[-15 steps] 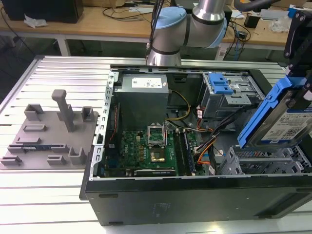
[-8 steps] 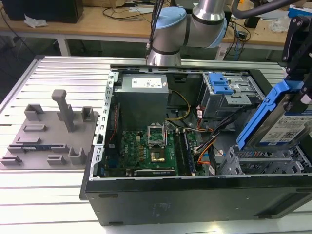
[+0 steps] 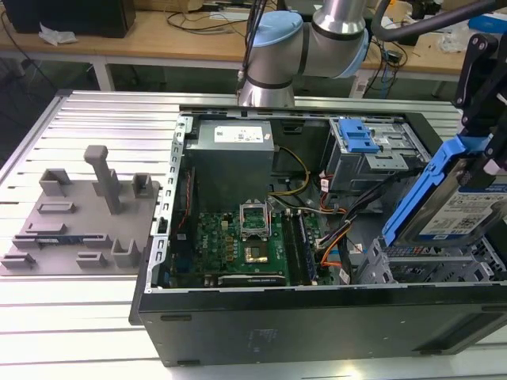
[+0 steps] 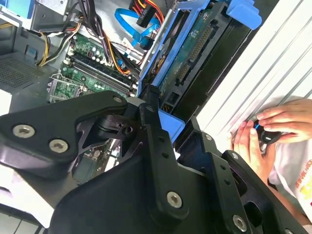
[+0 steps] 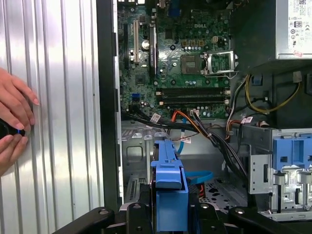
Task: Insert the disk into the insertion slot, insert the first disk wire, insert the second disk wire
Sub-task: 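Insert the disk into the insertion slot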
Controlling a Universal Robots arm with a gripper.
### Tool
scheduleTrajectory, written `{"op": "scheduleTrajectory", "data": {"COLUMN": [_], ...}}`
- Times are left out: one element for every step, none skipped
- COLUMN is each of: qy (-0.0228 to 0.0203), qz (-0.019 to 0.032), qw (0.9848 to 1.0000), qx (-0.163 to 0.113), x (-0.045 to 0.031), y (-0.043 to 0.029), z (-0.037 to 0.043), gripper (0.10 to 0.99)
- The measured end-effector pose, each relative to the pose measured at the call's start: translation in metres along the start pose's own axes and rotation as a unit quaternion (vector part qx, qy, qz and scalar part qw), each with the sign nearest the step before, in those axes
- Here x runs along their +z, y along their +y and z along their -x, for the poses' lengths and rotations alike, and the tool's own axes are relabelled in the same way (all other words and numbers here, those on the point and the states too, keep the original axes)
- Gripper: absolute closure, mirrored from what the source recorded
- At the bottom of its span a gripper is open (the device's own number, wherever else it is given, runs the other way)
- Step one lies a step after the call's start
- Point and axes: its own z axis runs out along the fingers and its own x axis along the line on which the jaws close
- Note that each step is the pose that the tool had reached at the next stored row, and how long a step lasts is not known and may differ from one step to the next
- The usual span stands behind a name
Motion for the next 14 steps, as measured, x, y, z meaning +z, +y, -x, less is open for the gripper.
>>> {"op": "scheduleTrajectory", "data": {"qy": [0.0,0.0,0.0001,0.0001,0.0,0.0001,0.0001,0.0001,0.0001,0.0001,0.0001,0.0001,0.0001,0.0001], "qz": [0.0,0.0,0.0,0.0001,0.0001,0.0002,0.0002,0.0002,0.0003,0.0003,0.0003,0.0004,0.0004,0.0005], "qw": [1.0,1.0,1.0,1.0,1.0,1.0,1.0,1.0,1.0,1.0,1.0,1.0,1.0,1.0], "qx": [0.0,0.001,0.001,0.002,0.002,0.002,0.003,0.003,0.003,0.003,0.003,0.003,0.003,0.003], "x": [0.0005,0.0014,0.0019,0.0028,0.0037,0.0042,0.0047,0.0056,0.0061,0.0068,0.0079,0.009,0.0102,0.011], "y": [0.0,0.0001,0.0001,0.0001,0.0001,0.0002,0.0002,0.0001,0.0001,-0.0001,-0.0006,-0.0009,-0.0009,-0.0009], "z": [0.0,-0.0001,-0.0001,-0.0002,-0.0003,-0.0004,-0.0005,-0.0005,-0.0006,-0.0006,-0.0006,-0.0006,-0.0007,-0.0007], "gripper": [0.722,0.722,0.722,0.722,0.722,0.722,0.722,0.722,0.722,0.722,0.722,0.722,0.722,0.722]}}
